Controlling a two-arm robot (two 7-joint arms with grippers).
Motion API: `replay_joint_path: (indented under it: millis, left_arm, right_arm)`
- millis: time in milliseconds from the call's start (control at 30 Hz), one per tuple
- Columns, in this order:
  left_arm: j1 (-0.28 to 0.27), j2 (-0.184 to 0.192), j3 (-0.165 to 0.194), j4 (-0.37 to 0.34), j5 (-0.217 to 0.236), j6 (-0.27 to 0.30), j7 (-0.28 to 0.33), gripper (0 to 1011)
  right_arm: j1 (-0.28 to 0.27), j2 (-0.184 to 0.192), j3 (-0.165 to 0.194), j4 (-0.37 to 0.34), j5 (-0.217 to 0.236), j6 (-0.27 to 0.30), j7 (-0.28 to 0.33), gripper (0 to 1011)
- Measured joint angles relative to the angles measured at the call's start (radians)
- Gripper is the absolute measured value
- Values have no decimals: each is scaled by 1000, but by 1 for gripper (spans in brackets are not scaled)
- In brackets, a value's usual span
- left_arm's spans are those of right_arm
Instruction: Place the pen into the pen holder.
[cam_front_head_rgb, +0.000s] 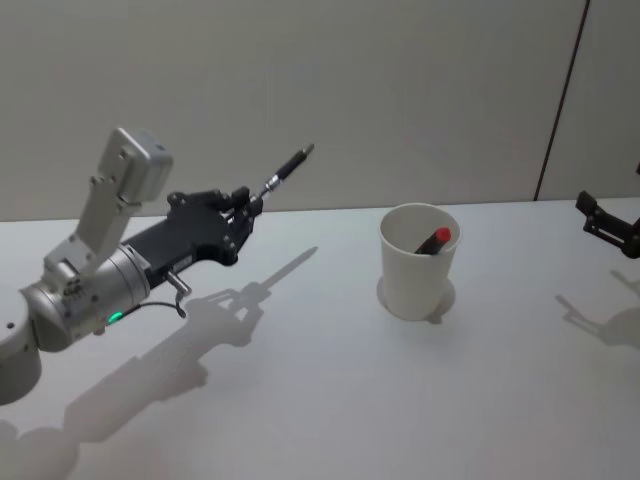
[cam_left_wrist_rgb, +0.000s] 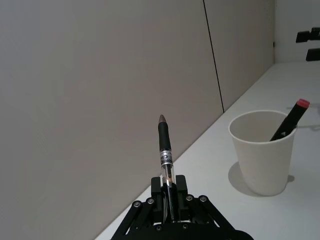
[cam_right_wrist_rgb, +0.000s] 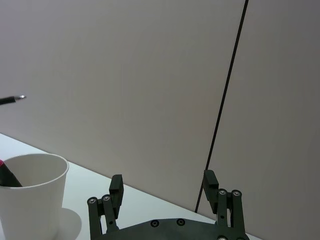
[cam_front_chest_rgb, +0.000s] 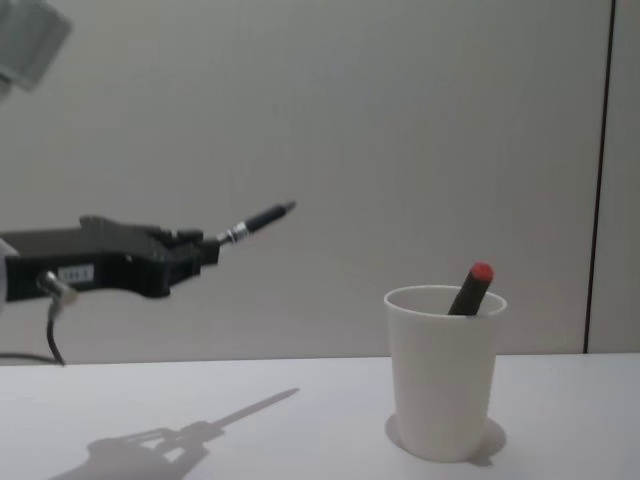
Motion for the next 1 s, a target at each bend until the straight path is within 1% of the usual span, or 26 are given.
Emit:
replay_joint_path:
  millis: [67,133,233,333,400,467,567,600,633,767,867,933,1000]
  left_arm:
    - [-2,3,-5,-2,-4,-14,-6,169]
    - [-8,8,-12,-4,-11,-47,-17,169]
    - [-14,8,-16,-4,-13,-69,-28,169]
    - [-34,0,-17,1,-12,-108,-48,167]
    - [-45,-8,-16,5,-11,-121,-57,167]
    - [-55,-15,-14,11,-8,-134,-66,169]
    - [-86,-40,-5,30,1,-167,-89,167]
    - [-86,-40,-5,30,1,-167,-89,169]
    - [-100,-51,-1,39,3,-181,-98,169]
    - [-129,-74,7,60,5,-209,-114,169]
    - [-146,-87,10,72,7,-227,-122,169]
    - [-156,-94,12,78,8,-238,-123,169]
    - [-160,-96,12,79,9,-241,-123,169]
  right_arm:
    - [0,0,0,0,0,0,0,1001]
    - [1,0,0,0,2,0,1,1001]
    - [4,-2,0,-1,8,1,7,1001]
    - [12,-5,0,-4,25,3,21,1001]
    - [16,-8,-1,-6,35,4,29,1001]
    - [24,-12,-2,-10,55,6,45,1001]
    - [35,-19,-4,-16,86,12,68,1001]
    - [43,-23,-6,-20,101,15,79,1001]
    - [43,-23,-6,-20,101,15,79,1001]
    - [64,-37,-11,-32,154,29,116,1001]
    - [78,-46,-15,-41,183,38,137,1001]
    - [90,-54,-18,-47,210,47,155,1001]
    - [109,-67,-24,-56,251,61,180,1001]
